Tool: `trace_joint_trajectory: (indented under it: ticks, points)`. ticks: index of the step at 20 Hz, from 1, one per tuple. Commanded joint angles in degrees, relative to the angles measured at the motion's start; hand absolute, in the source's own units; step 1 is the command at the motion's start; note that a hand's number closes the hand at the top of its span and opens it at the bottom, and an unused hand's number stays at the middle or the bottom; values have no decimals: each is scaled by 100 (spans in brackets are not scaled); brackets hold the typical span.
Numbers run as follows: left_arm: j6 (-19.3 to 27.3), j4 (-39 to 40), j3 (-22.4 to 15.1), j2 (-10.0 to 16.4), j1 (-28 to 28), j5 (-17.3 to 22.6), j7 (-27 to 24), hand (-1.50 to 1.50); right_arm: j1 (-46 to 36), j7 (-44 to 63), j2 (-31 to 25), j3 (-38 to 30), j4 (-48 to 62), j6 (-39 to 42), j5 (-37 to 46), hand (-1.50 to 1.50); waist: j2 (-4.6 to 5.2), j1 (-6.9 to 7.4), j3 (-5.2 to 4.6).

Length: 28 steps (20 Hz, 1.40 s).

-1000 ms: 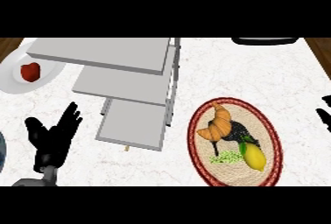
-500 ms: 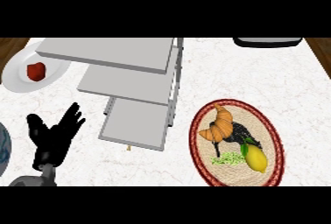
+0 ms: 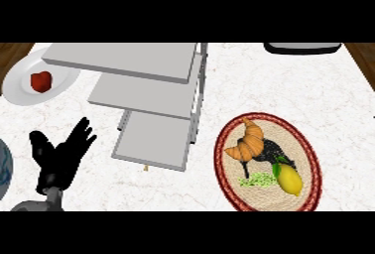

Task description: Pick the lemon from the placemat and place it in the tiered shelf

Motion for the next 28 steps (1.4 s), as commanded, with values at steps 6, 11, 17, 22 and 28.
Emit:
trace_joint_trajectory:
  ticks: [6,11,17,22,28]
  points:
    - [-158,575,109,-75,-351,-38,182,0,-591,2618,585,1053,-1380,-1128,1082,-150,73,108,-25]
    - [-273,594,148,-74,-177,-131,33,0,-1103,4028,967,1860,-1761,-1189,1537,-150,66,127,-26]
    - [-152,89,28,-267,257,-350,2,0,-1005,4158,1200,2366,-1598,-803,2261,-150,50,108,-18]
    - [-164,520,144,-394,-418,-314,339,0,-1138,4339,1605,2885,-1237,-928,3125,-150,62,87,-18]
    - [84,8,172,-510,-212,-526,637,0,-765,4464,1640,2621,-1649,-732,3498,-150,47,66,-16]
